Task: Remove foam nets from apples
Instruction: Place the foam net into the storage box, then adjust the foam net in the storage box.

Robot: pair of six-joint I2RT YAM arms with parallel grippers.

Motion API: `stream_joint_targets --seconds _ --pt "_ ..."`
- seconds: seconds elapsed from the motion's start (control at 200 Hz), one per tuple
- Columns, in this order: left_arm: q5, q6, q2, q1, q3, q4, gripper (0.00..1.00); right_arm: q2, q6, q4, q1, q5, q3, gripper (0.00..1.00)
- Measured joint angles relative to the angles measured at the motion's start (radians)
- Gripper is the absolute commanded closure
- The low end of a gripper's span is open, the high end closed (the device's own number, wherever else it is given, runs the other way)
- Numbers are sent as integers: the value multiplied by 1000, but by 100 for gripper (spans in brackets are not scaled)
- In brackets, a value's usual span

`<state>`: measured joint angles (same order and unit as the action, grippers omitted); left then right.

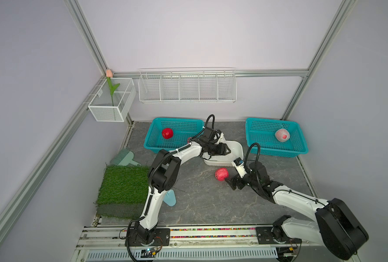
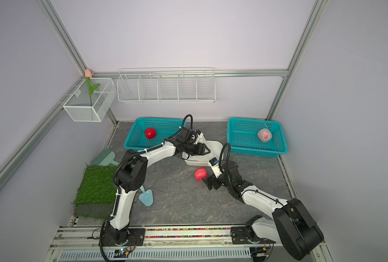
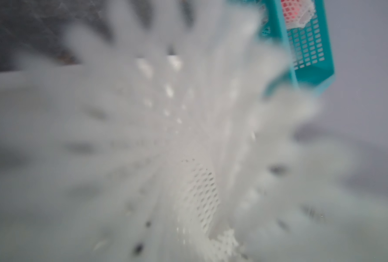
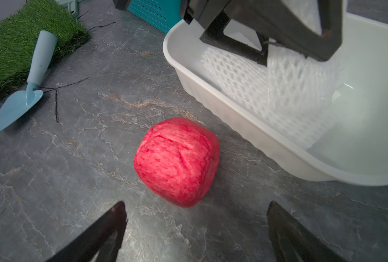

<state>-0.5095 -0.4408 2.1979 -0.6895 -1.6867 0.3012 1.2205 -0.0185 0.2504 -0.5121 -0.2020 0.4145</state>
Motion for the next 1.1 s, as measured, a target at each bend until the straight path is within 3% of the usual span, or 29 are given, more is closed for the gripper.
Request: stream_joint_targets --seconds 0.145,0.17,0.39,0.69,0.885,1.105 --pt "54 39 -43 0 5 83 11 -13 3 2 1 4 -5 6" --pt "65 49 -55 0 8 93 0 -19 3 2 1 5 -5 6" --pt "137 93 -148 0 24 164 0 -86 3 1 17 17 -7 7" --pt "206 170 -204 -1 66 253 0 -56 -5 -10 55 24 63 6" --pt "265 239 -281 -1 103 288 0 105 -61 -98 94 23 303 4" --pt "357 345 -458 0 166 245 4 303 -80 -206 102 -9 590 1"
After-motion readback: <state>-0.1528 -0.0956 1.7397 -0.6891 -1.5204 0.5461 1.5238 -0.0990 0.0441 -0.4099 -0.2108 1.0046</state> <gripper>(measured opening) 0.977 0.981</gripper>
